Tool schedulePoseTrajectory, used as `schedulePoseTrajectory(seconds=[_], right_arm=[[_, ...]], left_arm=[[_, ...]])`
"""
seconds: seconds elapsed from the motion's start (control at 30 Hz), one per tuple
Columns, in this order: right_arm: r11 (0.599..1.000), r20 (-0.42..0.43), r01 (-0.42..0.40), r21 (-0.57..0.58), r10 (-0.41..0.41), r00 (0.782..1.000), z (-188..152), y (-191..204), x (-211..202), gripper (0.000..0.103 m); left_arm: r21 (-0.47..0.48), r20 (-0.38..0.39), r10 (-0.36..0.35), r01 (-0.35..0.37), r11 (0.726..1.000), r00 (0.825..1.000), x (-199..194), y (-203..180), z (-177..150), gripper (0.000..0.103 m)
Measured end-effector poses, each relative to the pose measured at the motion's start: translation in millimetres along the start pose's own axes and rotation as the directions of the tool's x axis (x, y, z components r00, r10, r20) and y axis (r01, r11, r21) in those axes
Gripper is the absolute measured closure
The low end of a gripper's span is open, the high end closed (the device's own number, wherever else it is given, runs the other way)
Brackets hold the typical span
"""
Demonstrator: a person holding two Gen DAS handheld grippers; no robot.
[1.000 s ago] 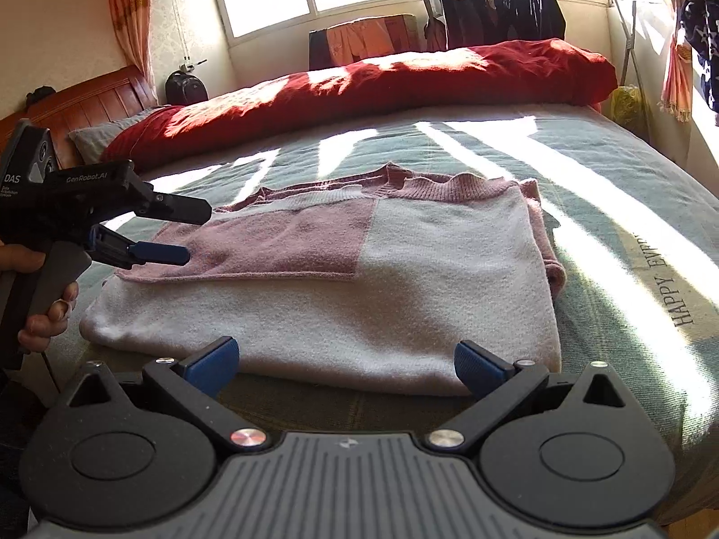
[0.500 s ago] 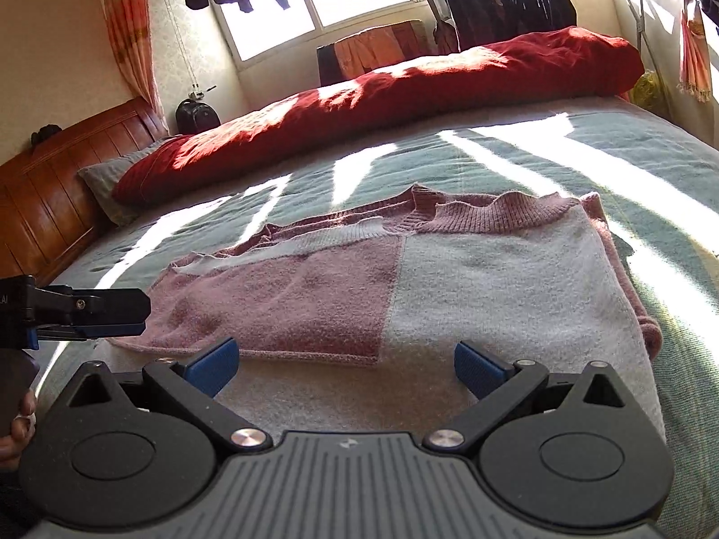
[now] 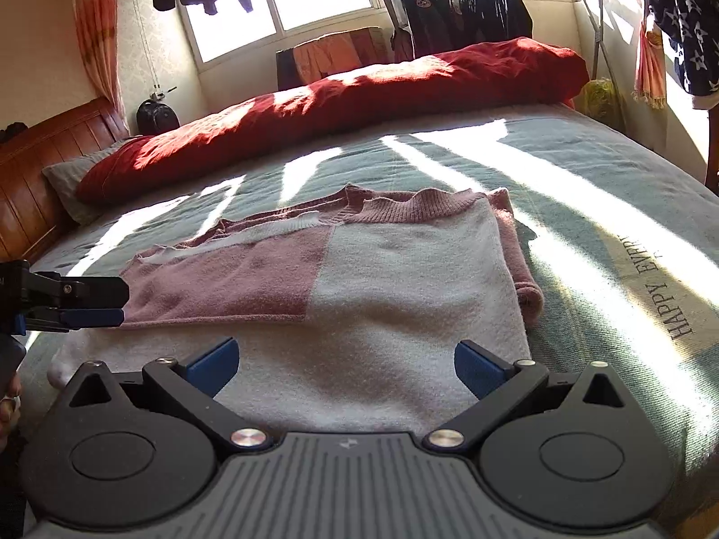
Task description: Fold clothes
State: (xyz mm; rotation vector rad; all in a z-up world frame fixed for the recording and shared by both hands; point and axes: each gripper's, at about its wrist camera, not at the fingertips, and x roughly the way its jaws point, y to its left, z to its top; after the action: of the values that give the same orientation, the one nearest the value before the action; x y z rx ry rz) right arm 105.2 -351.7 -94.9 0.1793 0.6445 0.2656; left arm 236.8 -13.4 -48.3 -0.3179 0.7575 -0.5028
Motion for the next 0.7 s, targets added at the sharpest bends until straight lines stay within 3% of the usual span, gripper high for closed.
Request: schedulePoseTrajectory(seconds=[0.1,0.3,0.4,0.7], right_arm=[[0.999,-0.051,0.041,-0.009,-0.042,0.998,-14,-4,4,0.000],[0.999,-0.008,0.007,-0.032,-0.007,1.000,-10,11,-18,0.000],[0.998,-0.002,-0.023,-0.058,0.022,1.000,-7,21,-17,0.000],[0.996,-0.098,-0.051,-0.075,0.044,0.994,-20,33,17,0.000]], left_arm=[[-0.009,-0.015,-0.007,0.007,1.000,1.000,-4,1,-10,0.003],[-0.062,-0.032,0.033,-0.035,0.997,0.999,-15,20,-25,0.003],[-0.114,-0.041,0.009,-0.014,0.993,0.999,-14,31,-30,0.003],[-0.223,-0.013,-0.049,0.045,0.974,0.999,-12,51,-38,0.001]])
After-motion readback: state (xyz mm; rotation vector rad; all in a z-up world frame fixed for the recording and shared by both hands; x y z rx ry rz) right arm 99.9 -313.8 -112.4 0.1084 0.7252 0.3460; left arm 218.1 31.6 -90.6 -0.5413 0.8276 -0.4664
